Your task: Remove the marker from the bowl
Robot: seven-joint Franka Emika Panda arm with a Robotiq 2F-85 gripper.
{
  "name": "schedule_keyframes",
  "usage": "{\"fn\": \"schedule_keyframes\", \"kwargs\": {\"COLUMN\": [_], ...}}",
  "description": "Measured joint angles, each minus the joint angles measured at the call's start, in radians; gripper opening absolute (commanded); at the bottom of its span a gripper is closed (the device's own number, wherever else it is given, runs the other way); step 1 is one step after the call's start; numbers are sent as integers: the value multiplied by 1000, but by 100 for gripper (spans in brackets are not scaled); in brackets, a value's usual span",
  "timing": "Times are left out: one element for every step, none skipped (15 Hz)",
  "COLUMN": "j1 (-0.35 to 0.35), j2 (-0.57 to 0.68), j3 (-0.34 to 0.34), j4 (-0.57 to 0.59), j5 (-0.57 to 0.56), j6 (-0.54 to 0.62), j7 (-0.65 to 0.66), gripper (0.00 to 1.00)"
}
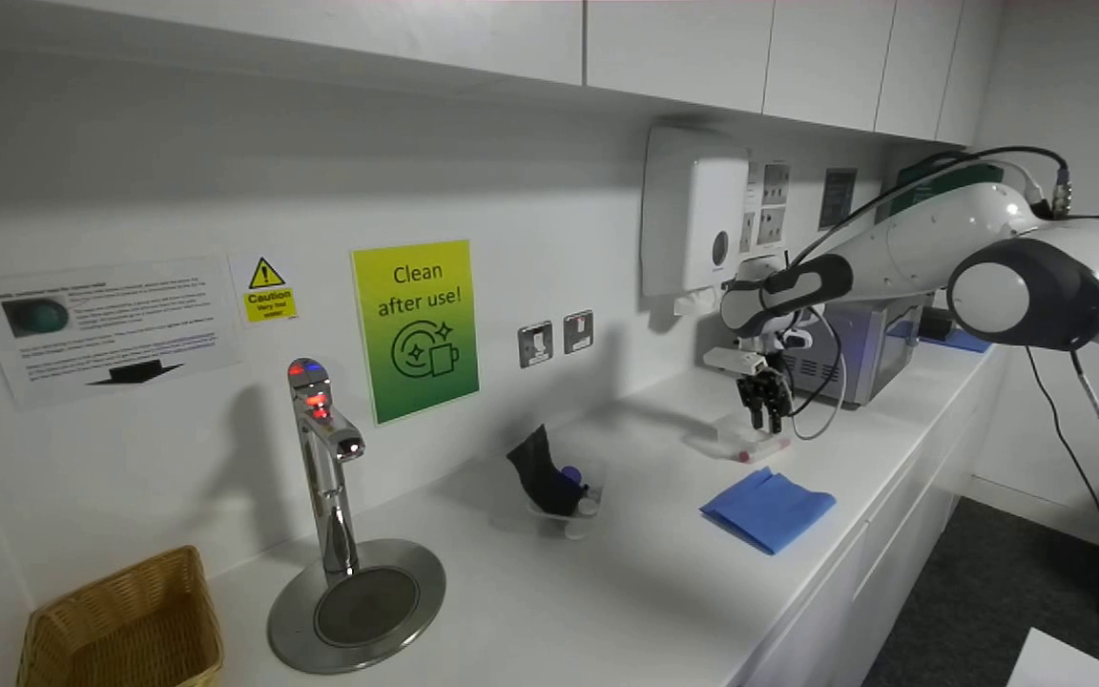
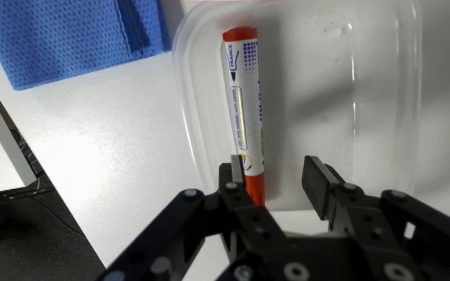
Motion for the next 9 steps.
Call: {"fn": "schedule_keyframes", "kwargs": {"j1": [3, 7, 10, 14, 16, 17, 17, 17, 17], "j2": [2, 2, 3, 3, 4, 5, 5, 6, 8], "j3": [1, 1, 1, 2, 3, 5, 7, 8, 9], "j4": [0, 0, 0, 0, 0, 0, 0, 0, 0], "j5": [0, 0, 0, 0, 0, 0, 0, 0, 0], "j6": [0, -2, -4, -7, -10, -14, -18, -23, -28], "j7": [0, 0, 0, 0, 0, 0, 0, 0, 0], "gripper": [47, 46, 46, 46, 46, 46, 46, 47, 47]}}
